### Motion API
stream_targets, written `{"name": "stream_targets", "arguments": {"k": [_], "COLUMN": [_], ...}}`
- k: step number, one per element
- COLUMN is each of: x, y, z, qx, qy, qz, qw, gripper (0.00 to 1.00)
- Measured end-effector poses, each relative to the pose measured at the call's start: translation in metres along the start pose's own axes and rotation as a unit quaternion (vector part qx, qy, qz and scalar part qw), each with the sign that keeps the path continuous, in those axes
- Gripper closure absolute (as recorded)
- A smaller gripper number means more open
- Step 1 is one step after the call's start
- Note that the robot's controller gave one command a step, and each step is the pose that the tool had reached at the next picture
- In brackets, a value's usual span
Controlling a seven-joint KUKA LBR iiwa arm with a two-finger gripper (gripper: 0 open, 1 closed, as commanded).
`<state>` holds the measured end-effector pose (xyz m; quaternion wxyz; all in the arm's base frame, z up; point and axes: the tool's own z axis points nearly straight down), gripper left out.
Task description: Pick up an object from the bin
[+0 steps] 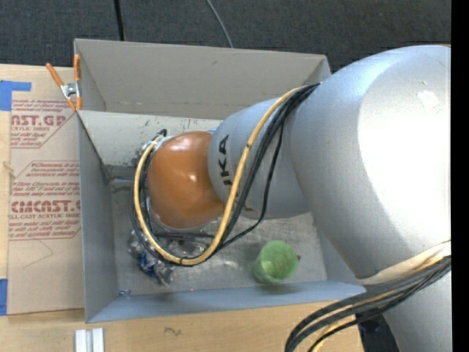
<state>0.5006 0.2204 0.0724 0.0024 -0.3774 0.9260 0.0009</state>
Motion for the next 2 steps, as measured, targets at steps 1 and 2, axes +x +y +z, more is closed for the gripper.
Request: {"name": "stream_targets", "arguments": {"k": [1, 2], "x": [0.008, -0.005], "y": [-0.01, -0.006], "z": [-0.114, -0.199], "qx": [0.002, 0.001], "qy": [-0.0019, -0.0009], "qz": [0.011, -0.196], "qw": [0.9999, 0.9806], "gripper": [1.0, 1.0]}}
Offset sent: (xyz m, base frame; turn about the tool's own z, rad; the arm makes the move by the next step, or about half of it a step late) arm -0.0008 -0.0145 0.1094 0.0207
